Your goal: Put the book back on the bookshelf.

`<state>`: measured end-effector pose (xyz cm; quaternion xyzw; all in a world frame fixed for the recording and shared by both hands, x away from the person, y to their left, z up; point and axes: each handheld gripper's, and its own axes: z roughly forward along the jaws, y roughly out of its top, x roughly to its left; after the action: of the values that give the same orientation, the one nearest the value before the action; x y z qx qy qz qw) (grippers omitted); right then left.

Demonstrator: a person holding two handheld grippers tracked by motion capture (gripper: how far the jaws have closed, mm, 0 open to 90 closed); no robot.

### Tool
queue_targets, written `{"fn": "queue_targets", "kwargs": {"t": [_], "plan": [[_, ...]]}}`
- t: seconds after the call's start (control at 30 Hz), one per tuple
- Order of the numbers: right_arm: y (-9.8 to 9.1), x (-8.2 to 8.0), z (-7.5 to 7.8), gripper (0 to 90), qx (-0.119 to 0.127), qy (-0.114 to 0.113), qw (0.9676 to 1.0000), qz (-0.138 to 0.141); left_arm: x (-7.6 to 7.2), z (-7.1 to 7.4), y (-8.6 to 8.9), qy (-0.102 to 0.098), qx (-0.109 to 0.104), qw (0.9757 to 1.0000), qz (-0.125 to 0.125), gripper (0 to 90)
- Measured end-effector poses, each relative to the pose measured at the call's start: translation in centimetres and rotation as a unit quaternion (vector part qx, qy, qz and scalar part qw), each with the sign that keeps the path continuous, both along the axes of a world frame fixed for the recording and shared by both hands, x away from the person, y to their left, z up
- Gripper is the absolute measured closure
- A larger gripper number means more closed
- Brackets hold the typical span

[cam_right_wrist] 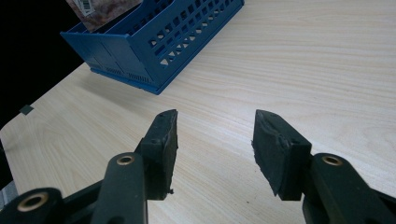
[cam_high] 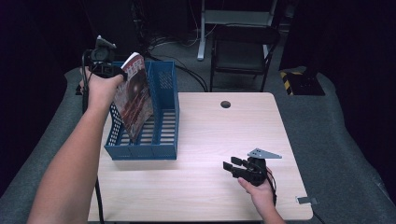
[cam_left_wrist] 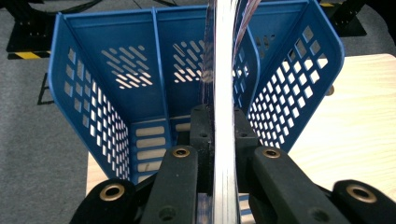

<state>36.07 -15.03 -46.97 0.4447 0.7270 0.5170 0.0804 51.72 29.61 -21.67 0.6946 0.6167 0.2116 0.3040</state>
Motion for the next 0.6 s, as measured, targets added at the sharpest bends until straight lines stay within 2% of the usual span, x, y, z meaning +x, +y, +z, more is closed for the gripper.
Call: {"fn": "queue_targets", "kwargs": {"t": [0.6], "plan": [[0.0, 0.0, 0.0, 49.9, -0.002, 0.0, 1.0, 0.0, 0.4, -2.1, 0.1, 0.01, -0.005, 0.9999, 0.003, 83.6]]}}
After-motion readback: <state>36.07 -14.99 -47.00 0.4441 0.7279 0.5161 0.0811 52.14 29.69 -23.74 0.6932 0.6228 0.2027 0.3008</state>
